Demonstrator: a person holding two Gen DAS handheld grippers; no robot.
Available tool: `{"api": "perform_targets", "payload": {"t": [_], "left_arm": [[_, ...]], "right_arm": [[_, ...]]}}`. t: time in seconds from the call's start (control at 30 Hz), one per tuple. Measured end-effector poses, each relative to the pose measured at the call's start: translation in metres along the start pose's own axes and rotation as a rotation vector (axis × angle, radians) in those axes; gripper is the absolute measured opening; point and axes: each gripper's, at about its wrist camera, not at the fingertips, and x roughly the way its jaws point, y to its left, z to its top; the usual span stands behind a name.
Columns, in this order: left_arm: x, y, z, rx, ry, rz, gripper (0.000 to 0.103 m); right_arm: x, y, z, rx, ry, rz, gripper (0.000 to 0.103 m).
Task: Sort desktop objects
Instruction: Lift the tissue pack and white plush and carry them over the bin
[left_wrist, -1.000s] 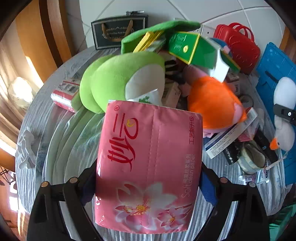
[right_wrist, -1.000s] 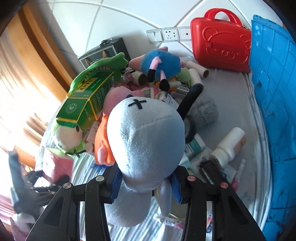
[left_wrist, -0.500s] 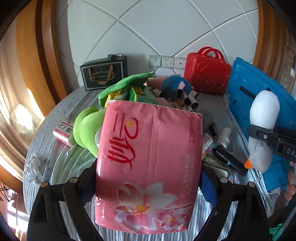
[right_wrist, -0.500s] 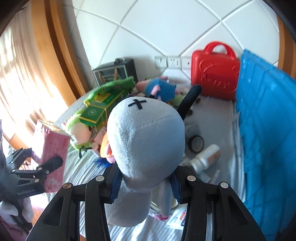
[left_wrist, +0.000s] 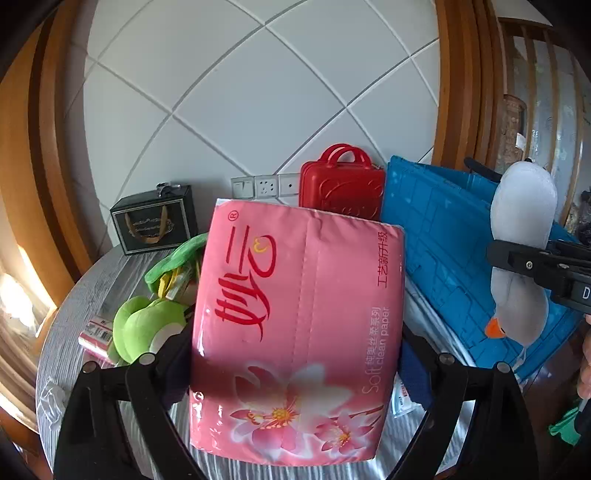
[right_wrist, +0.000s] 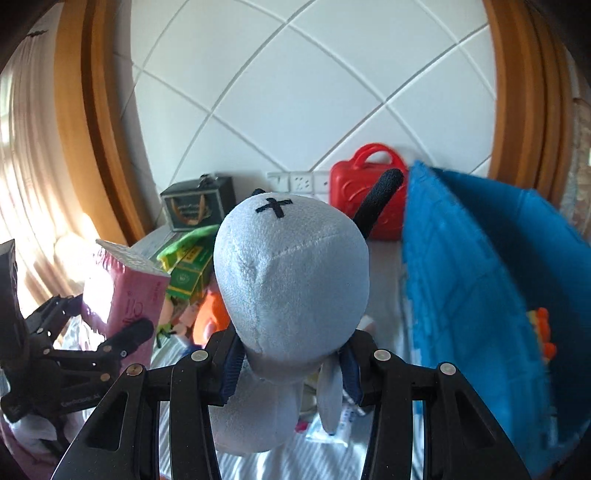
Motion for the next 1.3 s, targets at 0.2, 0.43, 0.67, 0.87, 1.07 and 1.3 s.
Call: {"api": "perform_targets", "payload": {"t": [0.2, 0.43, 0.67, 0.87, 1.07, 1.3], "left_arm": [[-0.014, -0.039, 0.024, 0.067, -0.055, -0.07, 0.092], [-0.015, -0.103, 0.056, 0.12, -0.085, -0.125, 0.092], [-0.007, -0.192, 0.105, 0.127, -0.1, -0.182, 0.092], [0.028, -0.286, 0.177, 0.068, -0.008, -0.298, 0.092], [0.111, -0.376, 0.223, 0.085, 0.175, -0.219, 0.092], [0.243, -0.44, 0.194, 0.176, 0.514, -0.085, 0.092]], "right_arm": [[-0.048, -0.025, 0.011, 0.032, -0.081, -0.086, 0.044], [-0.09, -0.078, 0.025, 0.052, -0.141, -0.154, 0.044], [-0.113, -0.172, 0.042, 0.049, -0.181, -0.196, 0.044], [-0.1, -0.301, 0.08, 0.054, -0.125, -0.203, 0.044], [-0.024, -0.397, 0.1, 0.071, 0.031, -0.253, 0.044], [0.102, -0.466, 0.072, 0.149, 0.358, -0.206, 0.044]]}}
